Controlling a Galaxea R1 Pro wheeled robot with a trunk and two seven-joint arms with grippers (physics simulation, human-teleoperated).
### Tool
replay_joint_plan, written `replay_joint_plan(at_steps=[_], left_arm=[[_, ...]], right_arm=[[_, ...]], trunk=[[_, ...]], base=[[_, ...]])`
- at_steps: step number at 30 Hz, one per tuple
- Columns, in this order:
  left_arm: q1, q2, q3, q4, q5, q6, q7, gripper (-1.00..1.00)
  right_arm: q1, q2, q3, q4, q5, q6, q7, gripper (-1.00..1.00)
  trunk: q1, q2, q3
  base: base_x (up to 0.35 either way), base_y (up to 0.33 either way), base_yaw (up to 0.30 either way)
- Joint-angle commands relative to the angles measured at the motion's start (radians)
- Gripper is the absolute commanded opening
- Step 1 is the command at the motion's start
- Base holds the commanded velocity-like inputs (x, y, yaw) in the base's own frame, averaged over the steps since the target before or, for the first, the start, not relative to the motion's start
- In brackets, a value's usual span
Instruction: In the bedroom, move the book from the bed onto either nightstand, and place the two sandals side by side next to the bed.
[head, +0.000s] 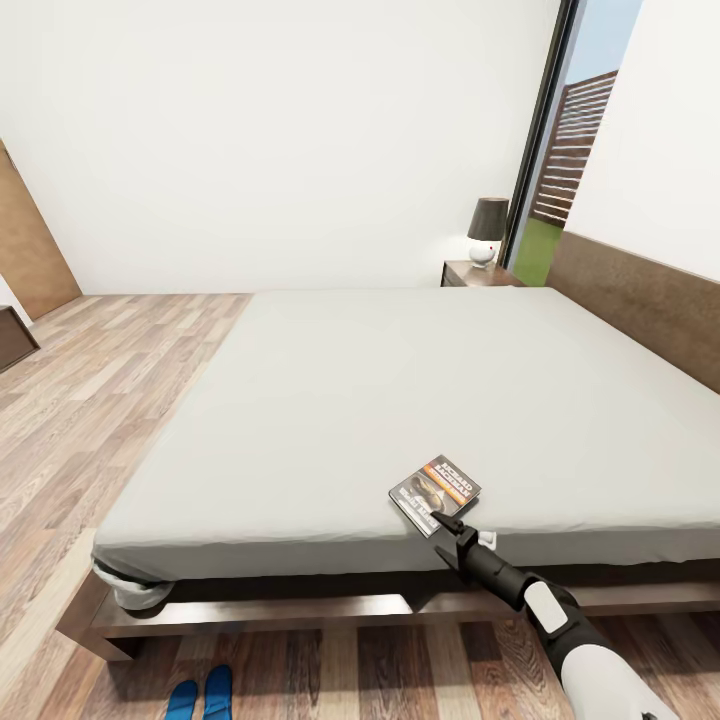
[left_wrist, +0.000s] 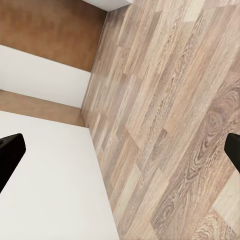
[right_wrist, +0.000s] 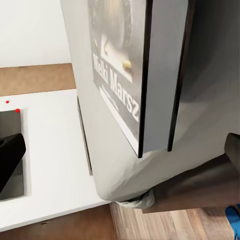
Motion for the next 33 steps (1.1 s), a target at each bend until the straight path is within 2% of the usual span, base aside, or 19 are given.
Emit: replay_joint_plan(at_steps=[1,33], left_arm=[[0.000,0.000,0.000,-0.001,0.009,-0.003,0.001,1.00],[0.000,0.000,0.000,-0.001,0.009,-0.002,0.001,1.00]], right_arm=[[-0.001,0.000,-0.005,0.000,-0.001,0.006,0.002,1.00],[-0.013,0.002,-0.004,-0.002,0.000,0.006,0.007,1.00]], trunk=[[0.000,0.000,-0.001],[0.000,0.000,-0.001]], base=[[0.000,0.000,0.000],[0.000,0.000,0.000]])
